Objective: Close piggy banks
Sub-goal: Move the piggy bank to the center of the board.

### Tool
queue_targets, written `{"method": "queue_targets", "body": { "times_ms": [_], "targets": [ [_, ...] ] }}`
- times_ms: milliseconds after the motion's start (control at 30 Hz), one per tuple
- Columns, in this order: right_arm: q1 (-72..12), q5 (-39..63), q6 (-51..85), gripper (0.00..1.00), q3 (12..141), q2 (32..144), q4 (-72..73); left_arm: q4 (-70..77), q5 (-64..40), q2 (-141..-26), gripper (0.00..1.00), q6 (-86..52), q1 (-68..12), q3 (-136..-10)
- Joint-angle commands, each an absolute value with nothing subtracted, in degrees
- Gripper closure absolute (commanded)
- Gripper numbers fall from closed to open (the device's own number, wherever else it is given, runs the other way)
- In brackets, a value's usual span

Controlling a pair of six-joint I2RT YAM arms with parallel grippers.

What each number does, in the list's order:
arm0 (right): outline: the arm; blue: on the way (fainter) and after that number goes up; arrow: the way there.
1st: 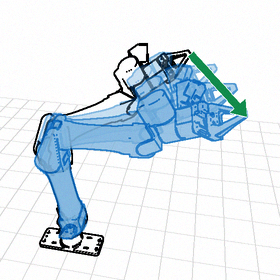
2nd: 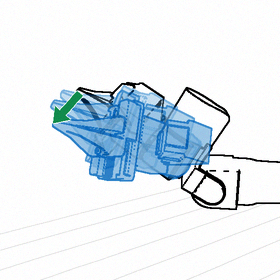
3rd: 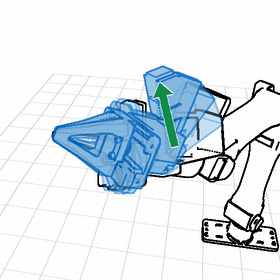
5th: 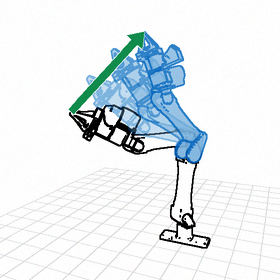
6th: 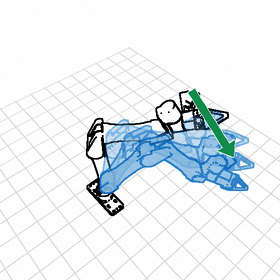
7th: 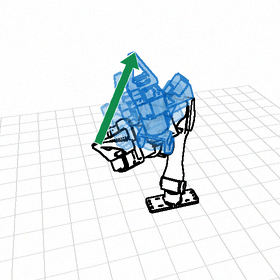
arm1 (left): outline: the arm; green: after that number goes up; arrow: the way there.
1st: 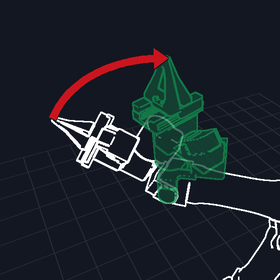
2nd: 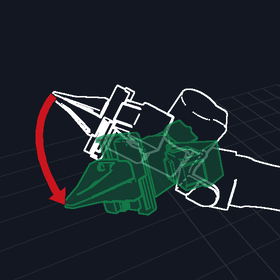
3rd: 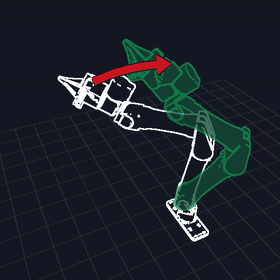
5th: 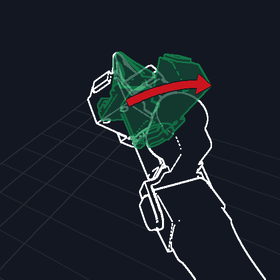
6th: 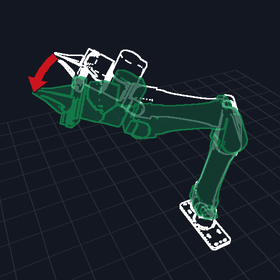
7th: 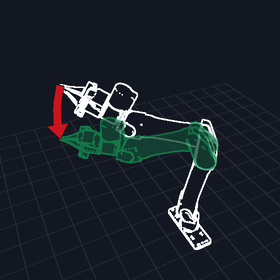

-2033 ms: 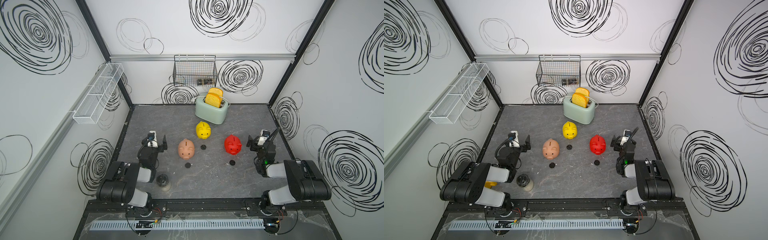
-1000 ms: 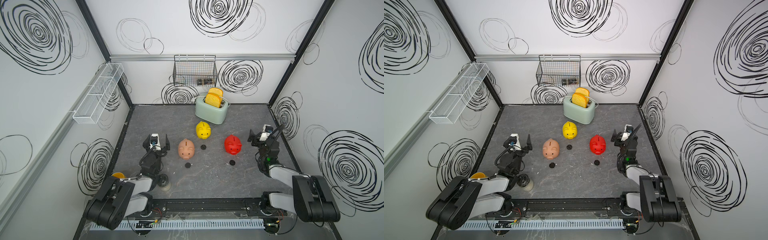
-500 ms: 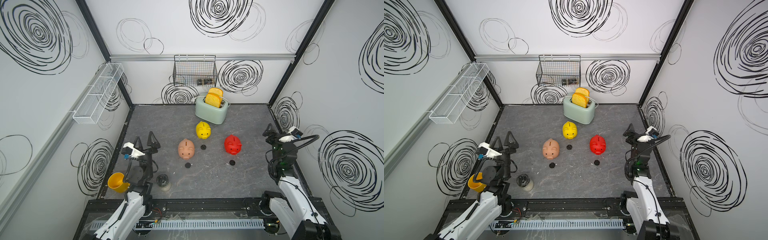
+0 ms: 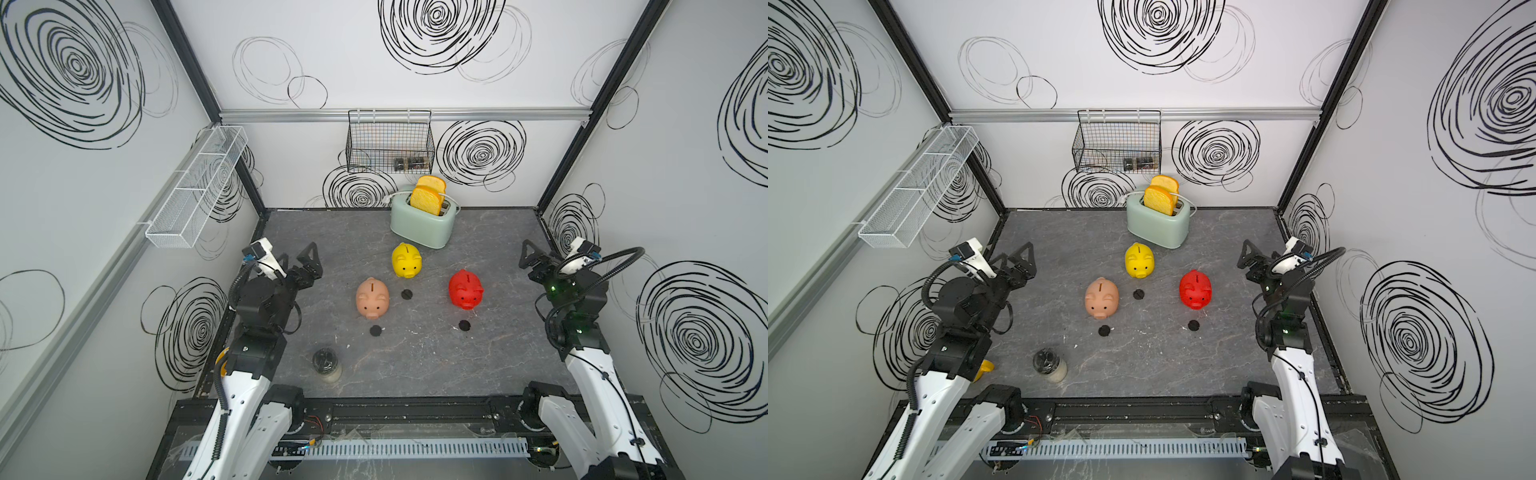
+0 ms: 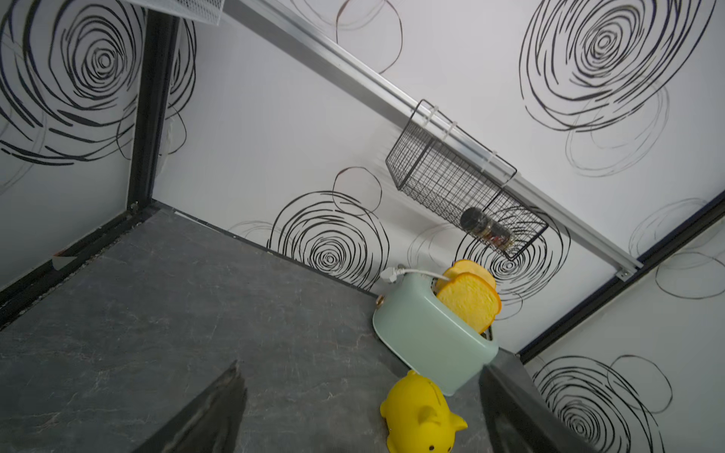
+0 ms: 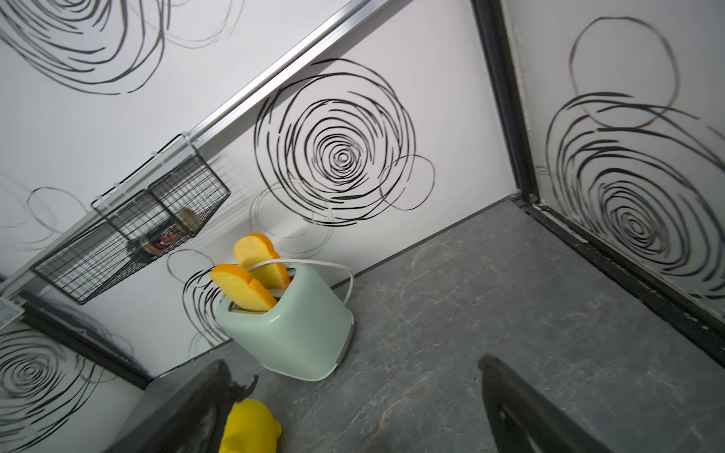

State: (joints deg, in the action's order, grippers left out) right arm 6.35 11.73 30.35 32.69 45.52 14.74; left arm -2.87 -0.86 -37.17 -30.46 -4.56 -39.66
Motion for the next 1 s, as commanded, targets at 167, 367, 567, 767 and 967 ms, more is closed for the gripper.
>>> {"method": "queue_targets", "body": {
  "times_ms": [167, 367, 567, 767, 967],
  "targets": [
    [-9.32, 16.54, 22.95, 0.03, 44.41, 52.44, -0.33, -17.68, -12.03, -37.07, 0.04, -25.37, -3.75, -40.79],
    [-22.88, 16.50, 20.87, 0.06, 50.70, 61.86, -5.91, -17.97, -14.24, -38.94, 0.04, -23.08, -3.69, -39.75],
    [-31.60, 16.50, 19.43, 0.10, 54.31, 73.12, -7.62, -15.97, -18.56, -41.93, 0.04, -22.92, -3.69, -38.39],
    [-37.25, 15.64, 20.04, 0.15, 54.83, 80.26, -6.05, -14.75, -22.45, -45.10, 0.04, -22.43, -4.17, -37.50],
    [-38.80, 17.04, 21.25, 0.17, 53.95, 84.04, -2.62, -13.15, -25.54, -49.69, 0.04, -24.30, -8.70, -37.64]
  ]
}}
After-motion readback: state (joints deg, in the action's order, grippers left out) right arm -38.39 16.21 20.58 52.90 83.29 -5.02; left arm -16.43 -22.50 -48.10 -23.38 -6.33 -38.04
